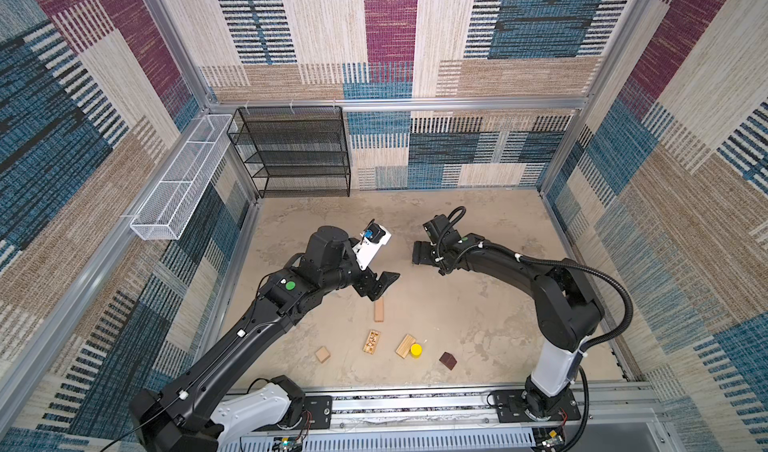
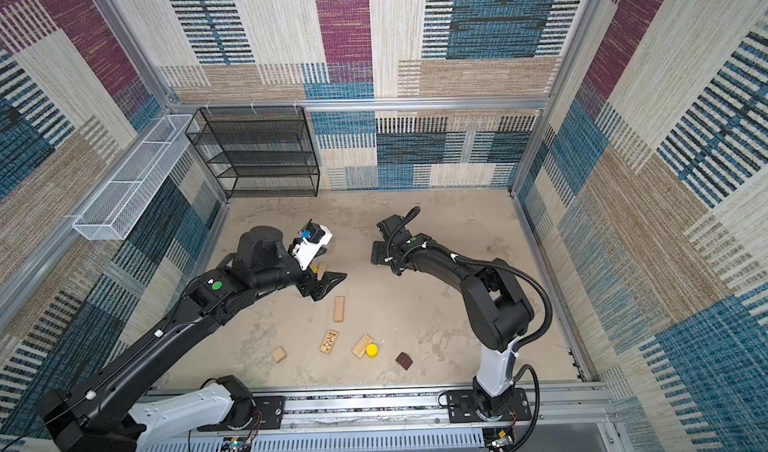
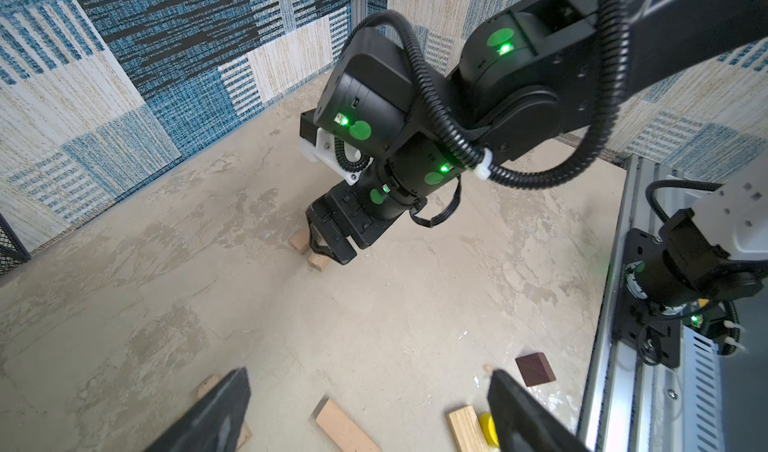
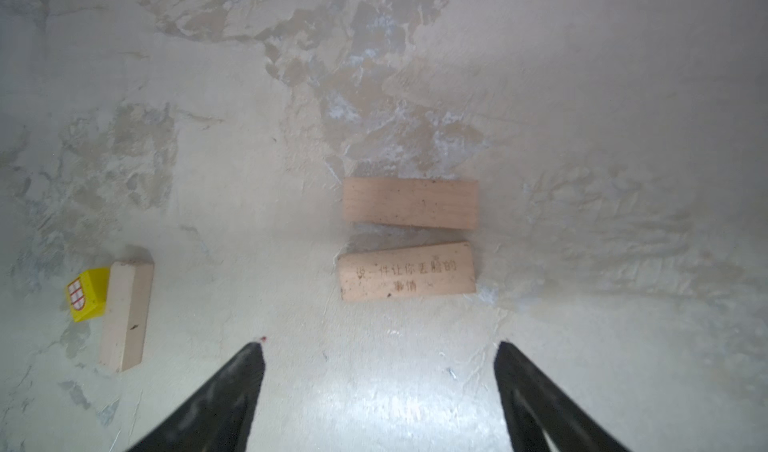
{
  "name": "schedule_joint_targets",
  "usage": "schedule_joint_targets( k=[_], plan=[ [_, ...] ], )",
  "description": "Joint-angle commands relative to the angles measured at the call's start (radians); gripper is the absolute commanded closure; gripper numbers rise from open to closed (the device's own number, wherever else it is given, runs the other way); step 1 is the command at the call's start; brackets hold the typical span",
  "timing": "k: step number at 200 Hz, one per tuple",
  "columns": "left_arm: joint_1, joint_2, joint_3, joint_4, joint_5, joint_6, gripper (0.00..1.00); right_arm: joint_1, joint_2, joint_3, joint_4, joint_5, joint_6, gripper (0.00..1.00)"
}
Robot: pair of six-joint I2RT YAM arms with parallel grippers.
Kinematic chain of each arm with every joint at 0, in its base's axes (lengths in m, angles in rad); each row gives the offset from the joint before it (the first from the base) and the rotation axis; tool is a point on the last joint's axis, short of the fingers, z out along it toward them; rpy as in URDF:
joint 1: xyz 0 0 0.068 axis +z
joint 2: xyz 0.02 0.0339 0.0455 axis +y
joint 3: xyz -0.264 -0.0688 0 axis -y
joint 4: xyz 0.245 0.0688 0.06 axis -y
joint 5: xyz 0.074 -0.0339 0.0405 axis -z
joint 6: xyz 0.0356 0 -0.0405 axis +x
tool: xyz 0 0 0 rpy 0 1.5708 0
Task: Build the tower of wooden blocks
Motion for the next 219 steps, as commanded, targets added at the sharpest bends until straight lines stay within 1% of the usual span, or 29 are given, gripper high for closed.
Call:
schedule_joint_targets(
  k=[1, 15, 41, 45, 57, 59, 63, 80, 85, 92, 95, 99, 105, 157, 219],
  plan=[
    [0.003, -0.004, 0.001, 0.032, -0.013, -0.02, 0.06, 0.007, -0.041, -0.053, 0.055, -0.036, -0.014, 0.26],
    [0.005, -0.001, 0.0, 0.033, -0.019, -0.026, 0.06, 0.008, -0.054, -0.101, 0.102, -0.051, -0.017, 0.46],
    [0.006, 0.003, 0.001, 0.034, -0.03, -0.032, 0.07, 0.012, -0.044, -0.139, 0.167, -0.079, -0.007, 0.71],
    [0.006, 0.007, 0.001, 0.033, -0.032, -0.033, 0.07, 0.012, -0.039, -0.139, 0.172, -0.08, -0.006, 0.73],
    [0.006, 0.007, 0.003, 0.033, -0.033, -0.035, 0.07, 0.015, -0.018, -0.137, 0.181, -0.08, -0.002, 0.75],
    [0.006, 0.007, 0.003, 0.033, -0.033, -0.034, 0.07, 0.014, -0.015, -0.135, 0.183, -0.08, -0.002, 0.78],
    [0.006, 0.006, 0.002, 0.033, -0.034, -0.035, 0.07, 0.014, -0.007, -0.132, 0.187, -0.081, -0.002, 0.79],
    [0.007, 0.006, 0.001, 0.034, -0.039, -0.034, 0.07, 0.015, 0.025, -0.122, 0.192, -0.075, 0.004, 0.83],
    [0.008, 0.006, 0.001, 0.033, -0.041, -0.033, 0.07, 0.014, 0.035, -0.117, 0.196, -0.076, 0.003, 0.87],
    [0.008, 0.006, 0.001, 0.034, -0.041, -0.031, 0.07, 0.014, 0.047, -0.112, 0.199, -0.074, 0.006, 0.89],
    [0.008, 0.006, 0.0, 0.034, -0.041, -0.031, 0.07, 0.014, 0.052, -0.111, 0.2, -0.074, 0.007, 0.92],
    [0.008, 0.007, -0.001, 0.035, -0.041, -0.032, 0.07, 0.015, 0.059, -0.107, 0.202, -0.076, 0.007, 0.94],
    [0.008, 0.005, 0.0, 0.035, -0.041, -0.03, 0.07, 0.015, 0.068, -0.103, 0.202, -0.075, 0.009, 1.0],
    [0.009, 0.002, 0.001, 0.035, -0.042, -0.03, 0.07, 0.014, 0.118, -0.083, 0.193, -0.036, 0.013, 1.0],
    [0.011, 0.0, 0.001, 0.036, -0.04, -0.03, 0.07, 0.014, 0.153, -0.075, 0.2, -0.019, 0.015, 1.0]
  ],
)
